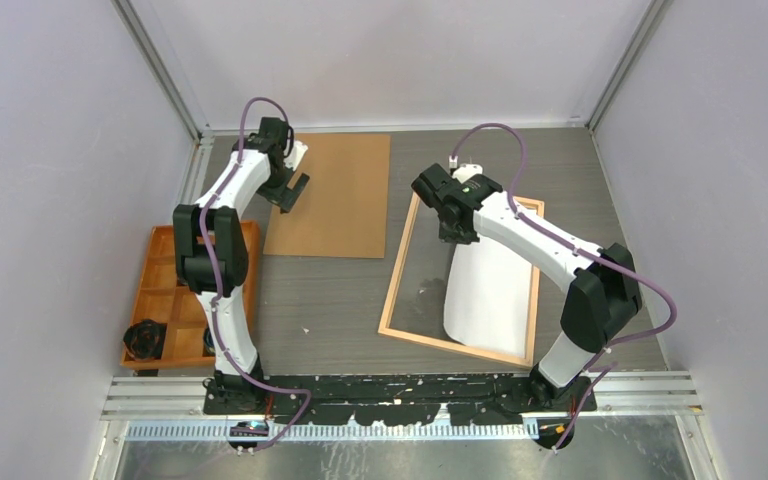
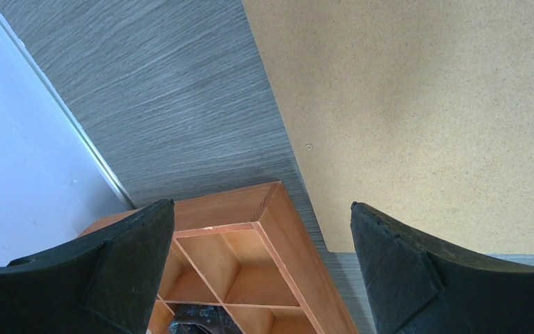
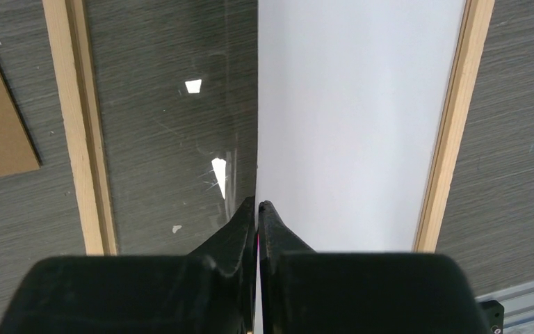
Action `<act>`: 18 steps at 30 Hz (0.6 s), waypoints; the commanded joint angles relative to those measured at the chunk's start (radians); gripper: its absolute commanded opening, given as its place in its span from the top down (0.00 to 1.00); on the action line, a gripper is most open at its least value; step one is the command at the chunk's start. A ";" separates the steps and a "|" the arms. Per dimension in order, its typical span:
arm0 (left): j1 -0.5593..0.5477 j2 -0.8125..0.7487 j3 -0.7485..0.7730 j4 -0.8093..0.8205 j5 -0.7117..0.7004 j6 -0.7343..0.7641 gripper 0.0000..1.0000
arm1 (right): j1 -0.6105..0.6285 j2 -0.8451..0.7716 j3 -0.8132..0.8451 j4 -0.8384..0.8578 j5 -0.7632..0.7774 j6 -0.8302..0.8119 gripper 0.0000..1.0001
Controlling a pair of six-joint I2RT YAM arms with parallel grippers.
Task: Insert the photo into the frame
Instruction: Turn over the photo from the photo frame.
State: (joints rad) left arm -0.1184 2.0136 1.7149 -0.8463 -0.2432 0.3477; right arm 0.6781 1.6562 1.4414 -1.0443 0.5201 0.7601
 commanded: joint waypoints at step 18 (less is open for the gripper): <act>-0.004 -0.053 -0.023 0.025 -0.022 0.022 0.00 | 0.001 0.012 0.031 0.105 -0.074 -0.070 0.00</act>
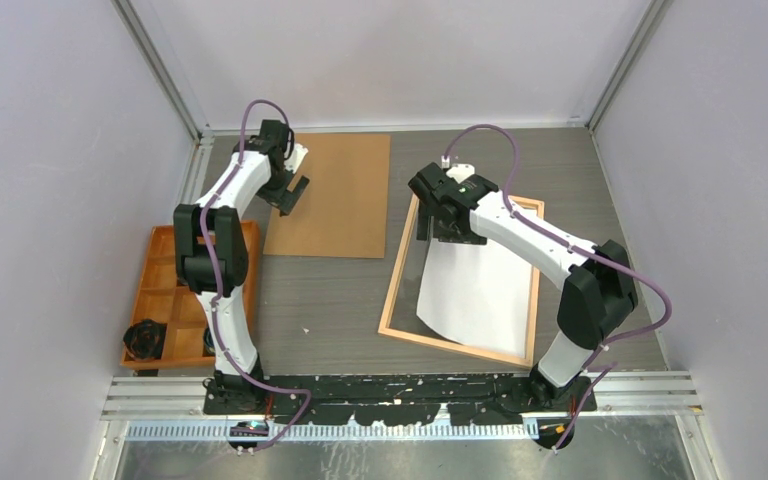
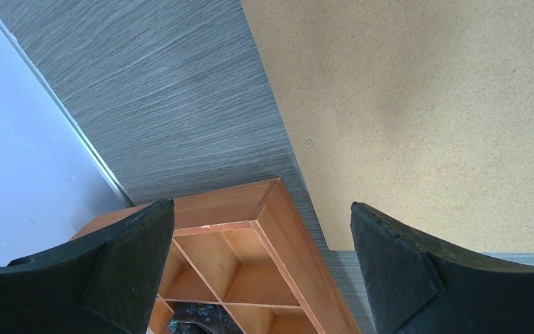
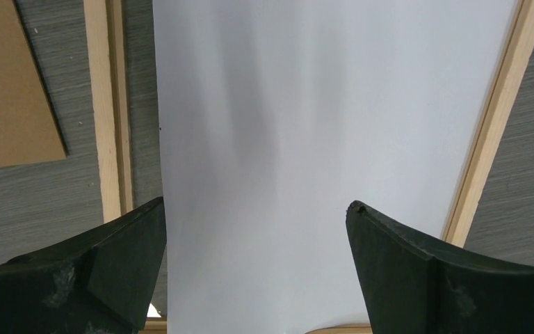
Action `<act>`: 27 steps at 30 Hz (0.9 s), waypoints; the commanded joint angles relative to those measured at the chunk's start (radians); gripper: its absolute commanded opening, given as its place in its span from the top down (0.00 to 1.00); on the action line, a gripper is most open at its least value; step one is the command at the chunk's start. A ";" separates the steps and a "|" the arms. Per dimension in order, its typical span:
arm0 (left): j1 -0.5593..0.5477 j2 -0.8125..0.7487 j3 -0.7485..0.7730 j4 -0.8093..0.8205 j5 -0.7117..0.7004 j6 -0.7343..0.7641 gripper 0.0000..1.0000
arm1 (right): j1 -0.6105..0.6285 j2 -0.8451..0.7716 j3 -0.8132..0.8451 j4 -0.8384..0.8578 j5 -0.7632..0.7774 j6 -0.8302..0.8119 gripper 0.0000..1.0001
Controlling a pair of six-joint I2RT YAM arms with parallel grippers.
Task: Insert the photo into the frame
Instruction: Turn over the photo from the photo frame, then turn over the photo frame item at the center of the board.
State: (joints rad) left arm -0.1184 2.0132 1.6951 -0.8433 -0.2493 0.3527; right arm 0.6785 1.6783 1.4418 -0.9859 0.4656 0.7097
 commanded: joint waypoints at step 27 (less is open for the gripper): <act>0.053 0.068 0.187 -0.010 -0.096 0.025 0.00 | -0.107 0.103 0.166 0.329 -0.335 0.032 0.00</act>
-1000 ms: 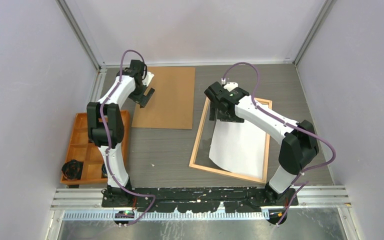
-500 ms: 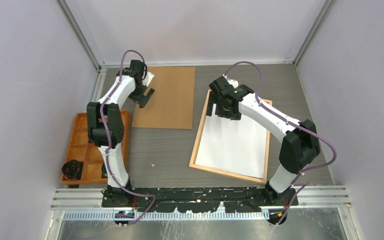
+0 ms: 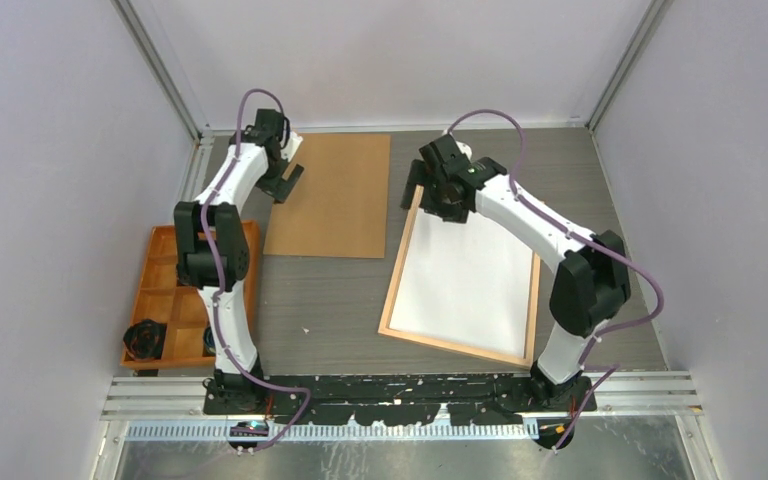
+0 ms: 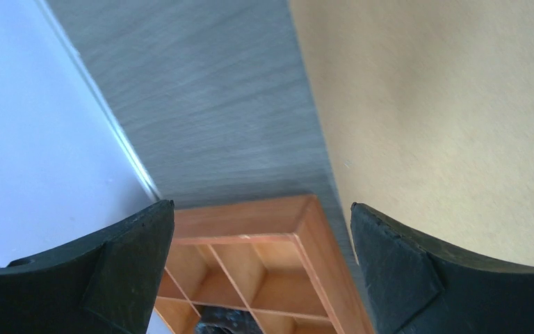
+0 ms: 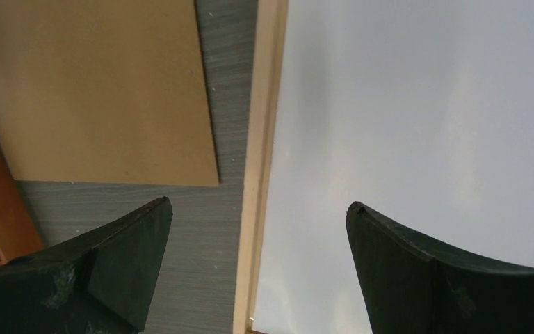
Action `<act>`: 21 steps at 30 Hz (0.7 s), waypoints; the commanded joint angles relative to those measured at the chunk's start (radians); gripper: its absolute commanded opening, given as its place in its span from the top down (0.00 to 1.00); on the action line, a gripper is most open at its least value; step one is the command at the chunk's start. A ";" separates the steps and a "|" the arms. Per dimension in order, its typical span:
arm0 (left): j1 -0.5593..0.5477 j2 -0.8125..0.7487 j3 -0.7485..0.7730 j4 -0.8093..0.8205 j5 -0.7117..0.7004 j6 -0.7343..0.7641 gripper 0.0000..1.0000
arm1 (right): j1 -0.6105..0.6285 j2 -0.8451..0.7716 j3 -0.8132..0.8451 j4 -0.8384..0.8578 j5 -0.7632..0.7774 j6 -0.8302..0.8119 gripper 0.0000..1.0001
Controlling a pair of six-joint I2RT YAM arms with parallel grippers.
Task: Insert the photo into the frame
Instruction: Turn over the photo frame item at the center of the board.
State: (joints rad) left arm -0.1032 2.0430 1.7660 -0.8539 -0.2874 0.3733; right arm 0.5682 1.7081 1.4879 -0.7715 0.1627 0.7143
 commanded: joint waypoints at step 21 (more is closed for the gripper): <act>0.127 0.342 0.346 -0.013 -0.171 -0.070 0.07 | 0.003 0.705 0.688 0.175 -0.064 0.079 0.00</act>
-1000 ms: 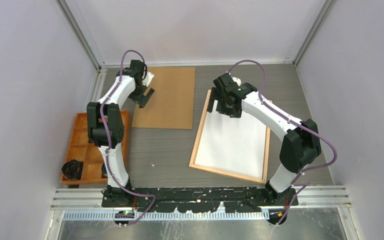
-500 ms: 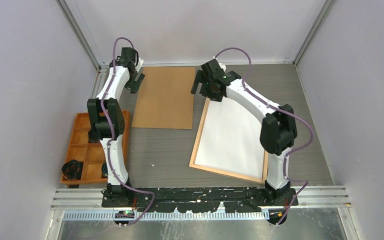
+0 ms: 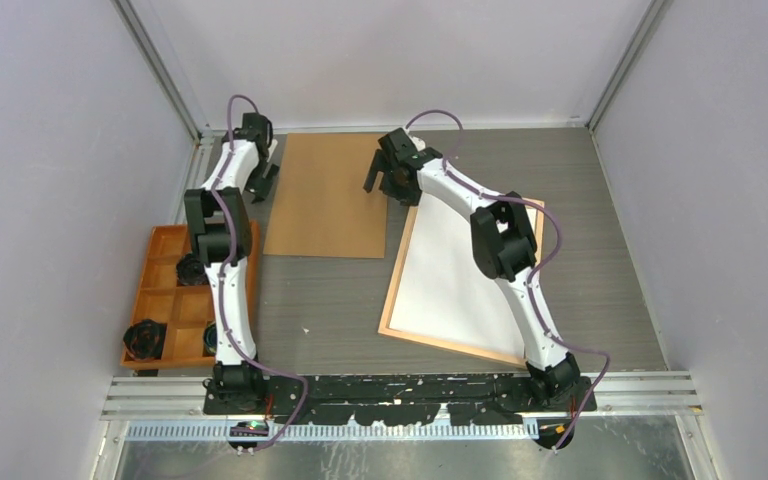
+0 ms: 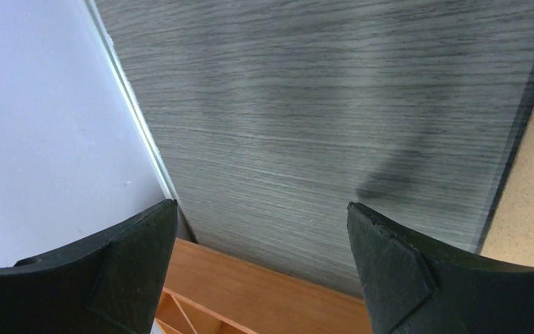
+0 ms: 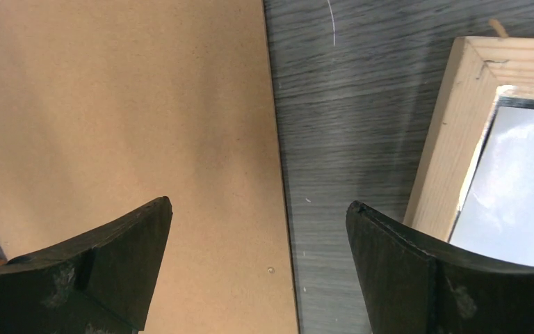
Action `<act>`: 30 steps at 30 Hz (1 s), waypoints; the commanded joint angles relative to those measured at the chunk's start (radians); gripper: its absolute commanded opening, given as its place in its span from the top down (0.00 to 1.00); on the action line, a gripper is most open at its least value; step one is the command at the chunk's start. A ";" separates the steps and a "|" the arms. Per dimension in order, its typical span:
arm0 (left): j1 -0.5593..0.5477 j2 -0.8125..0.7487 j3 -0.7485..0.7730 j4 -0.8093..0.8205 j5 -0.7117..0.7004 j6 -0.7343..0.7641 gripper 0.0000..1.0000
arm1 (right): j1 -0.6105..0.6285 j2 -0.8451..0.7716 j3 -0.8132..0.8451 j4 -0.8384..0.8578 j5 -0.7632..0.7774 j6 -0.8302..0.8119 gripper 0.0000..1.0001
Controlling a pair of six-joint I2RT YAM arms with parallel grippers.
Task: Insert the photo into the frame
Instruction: Turn over the photo frame item at the center of the board.
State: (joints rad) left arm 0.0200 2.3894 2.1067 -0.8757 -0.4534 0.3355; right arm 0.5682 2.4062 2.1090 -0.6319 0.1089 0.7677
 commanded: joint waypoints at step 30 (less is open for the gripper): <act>-0.098 0.028 -0.063 -0.076 0.425 0.039 0.11 | -0.028 -0.043 -0.231 0.470 -0.353 0.364 0.00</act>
State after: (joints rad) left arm -0.0292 2.3978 2.0941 -0.8829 -0.2272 0.3817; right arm 0.5190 2.3936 1.9442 -0.3229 -0.0868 1.0008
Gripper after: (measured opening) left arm 0.890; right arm 0.996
